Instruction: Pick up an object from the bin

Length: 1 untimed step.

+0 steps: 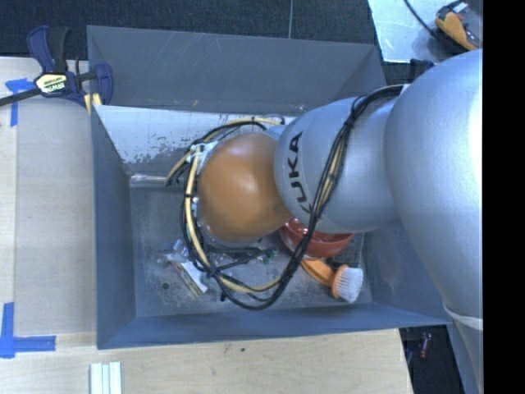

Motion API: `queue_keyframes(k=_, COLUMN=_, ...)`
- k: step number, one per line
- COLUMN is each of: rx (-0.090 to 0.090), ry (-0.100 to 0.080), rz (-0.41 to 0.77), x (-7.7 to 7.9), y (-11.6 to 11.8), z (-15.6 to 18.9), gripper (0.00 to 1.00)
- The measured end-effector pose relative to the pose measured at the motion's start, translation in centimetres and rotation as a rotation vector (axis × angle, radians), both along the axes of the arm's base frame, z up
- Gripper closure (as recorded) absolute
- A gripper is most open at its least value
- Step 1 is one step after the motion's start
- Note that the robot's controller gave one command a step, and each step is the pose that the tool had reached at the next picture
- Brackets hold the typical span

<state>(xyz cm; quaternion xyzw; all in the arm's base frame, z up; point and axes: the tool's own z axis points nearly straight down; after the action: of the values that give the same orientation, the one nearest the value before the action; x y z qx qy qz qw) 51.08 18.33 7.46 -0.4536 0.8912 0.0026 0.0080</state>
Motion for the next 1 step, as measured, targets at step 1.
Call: queue_keyframes(k=1, rx=0.001, ry=0.000, rz=-0.003, x=0.01, y=-0.02, z=0.01, gripper=1.00)
